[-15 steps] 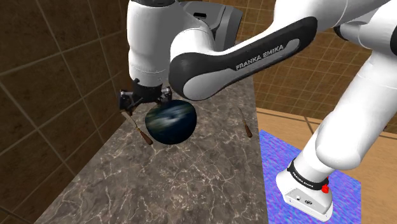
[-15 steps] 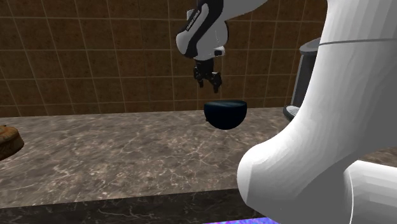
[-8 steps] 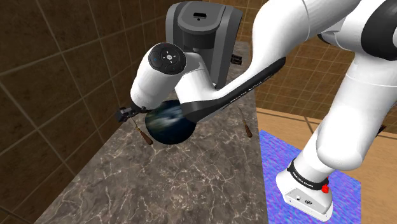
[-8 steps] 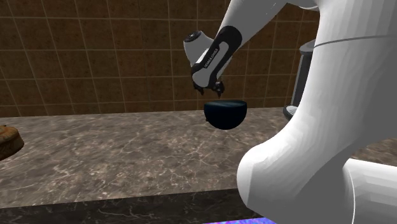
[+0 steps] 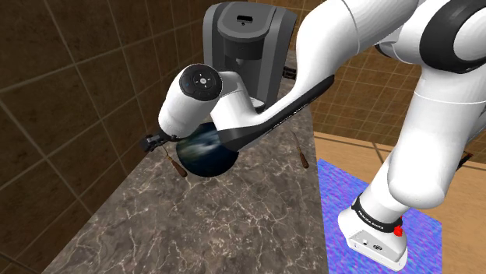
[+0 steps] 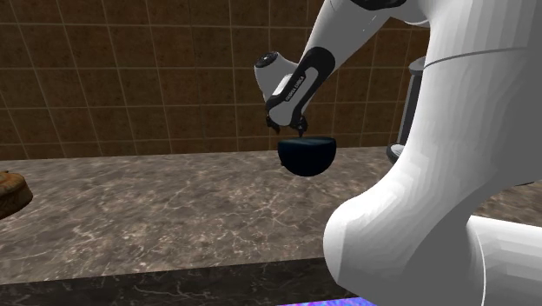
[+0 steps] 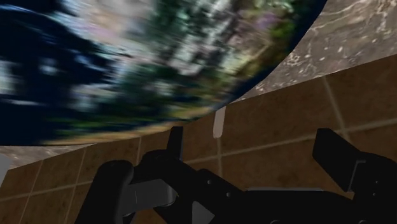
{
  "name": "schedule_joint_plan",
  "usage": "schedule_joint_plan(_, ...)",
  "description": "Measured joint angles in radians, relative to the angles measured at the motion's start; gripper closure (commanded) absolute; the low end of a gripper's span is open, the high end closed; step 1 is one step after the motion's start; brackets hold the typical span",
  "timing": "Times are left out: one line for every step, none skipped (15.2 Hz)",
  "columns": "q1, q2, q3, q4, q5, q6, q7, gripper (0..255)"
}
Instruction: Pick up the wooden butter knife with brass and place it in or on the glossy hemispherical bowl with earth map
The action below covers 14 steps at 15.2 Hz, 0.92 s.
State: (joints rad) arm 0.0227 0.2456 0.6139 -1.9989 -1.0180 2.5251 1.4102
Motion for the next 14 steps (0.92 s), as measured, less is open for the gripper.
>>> schedule_joint_plan(0.0, 0.001, 0.0, 0.001, -0.001, 0.0, 0.0, 0)
schedule_joint_plan(0.0, 0.001, 0.0, 0.001, -0.002, 0.0, 0.001, 0)
schedule_joint_plan(0.0, 0.001, 0.0, 0.001, -0.001, 0.0, 0.001, 0)
schedule_joint_plan(0.0, 0.001, 0.0, 0.001, -0.001, 0.0, 0.0, 255)
schedule_joint_plan(0.0, 0.001, -0.001, 0.0, -0.001, 0.0, 0.001, 255)
schedule_joint_plan(0.0, 0.002, -0.001, 0.0, -0.001, 0.0, 0.001, 255)
schedule_joint_plan(0.0, 0.002, -0.001, -0.001, -0.001, -0.001, 0.001, 255)
schedule_joint_plan(0.0, 0.002, -0.001, -0.001, -0.001, -0.001, 0.001, 255)
schedule_joint_plan(0.0, 0.003, -0.001, -0.001, -0.001, -0.001, 0.001, 255)
schedule_joint_plan(0.0, 0.003, -0.001, -0.001, -0.001, -0.001, 0.001, 255)
schedule_joint_plan(0.0, 0.003, -0.001, -0.001, -0.001, -0.001, 0.001, 255)
schedule_joint_plan(0.0, 0.003, -0.001, -0.001, -0.001, -0.001, 0.001, 255)
schedule_joint_plan(0.0, 0.003, -0.001, -0.001, -0.001, -0.001, 0.001, 255)
schedule_joint_plan(0.0, 0.003, -0.001, -0.001, -0.001, -0.001, 0.001, 0)
